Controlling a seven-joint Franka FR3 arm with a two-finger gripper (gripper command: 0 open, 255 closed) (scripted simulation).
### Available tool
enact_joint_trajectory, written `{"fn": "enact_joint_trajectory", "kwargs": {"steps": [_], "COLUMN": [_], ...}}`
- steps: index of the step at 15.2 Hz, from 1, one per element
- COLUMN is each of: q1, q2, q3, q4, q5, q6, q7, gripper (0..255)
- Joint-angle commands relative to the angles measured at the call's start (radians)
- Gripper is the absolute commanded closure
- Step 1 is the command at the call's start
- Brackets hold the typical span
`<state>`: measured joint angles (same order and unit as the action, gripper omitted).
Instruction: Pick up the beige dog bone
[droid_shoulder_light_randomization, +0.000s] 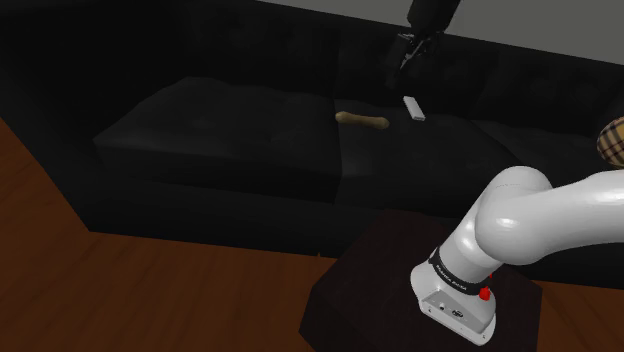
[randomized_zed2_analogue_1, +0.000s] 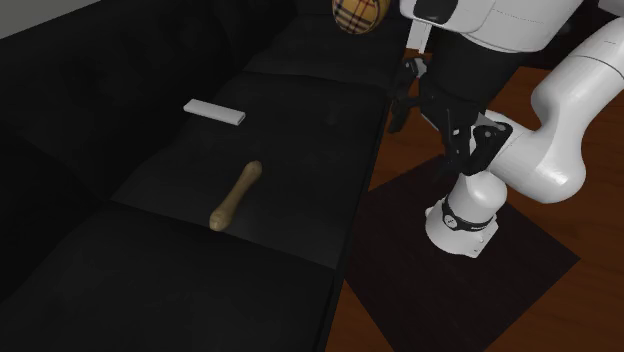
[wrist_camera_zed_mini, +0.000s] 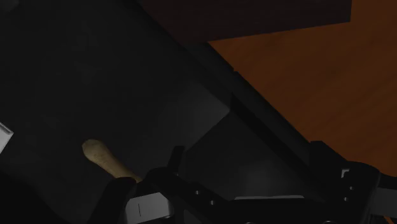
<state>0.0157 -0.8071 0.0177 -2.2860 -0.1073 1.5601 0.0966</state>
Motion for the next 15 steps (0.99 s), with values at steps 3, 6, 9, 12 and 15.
{"fn": "enact_joint_trajectory", "kwargs": {"steps": [3, 6, 9, 12, 15], "q1": [0.003, 0.005, 0.008, 0.014, 0.026], "q2": [0.001, 0.017, 0.052, 0.106, 0.177], "q3": [-0.05, -0.127, -0.206, -0.286, -0.367], "q4": [-0.038, -0.081, -0.109, -0.12, -0.115], "q5": [-0.028, -0.068, -0.105, -0.135, -0.155], "q6": [0.046, 0.118, 0.193, 0.271, 0.349], "q7": [-0.074, -0.185, -0.296, -0.406, -0.518], "gripper": [0, 0, 0, 0, 0]}}
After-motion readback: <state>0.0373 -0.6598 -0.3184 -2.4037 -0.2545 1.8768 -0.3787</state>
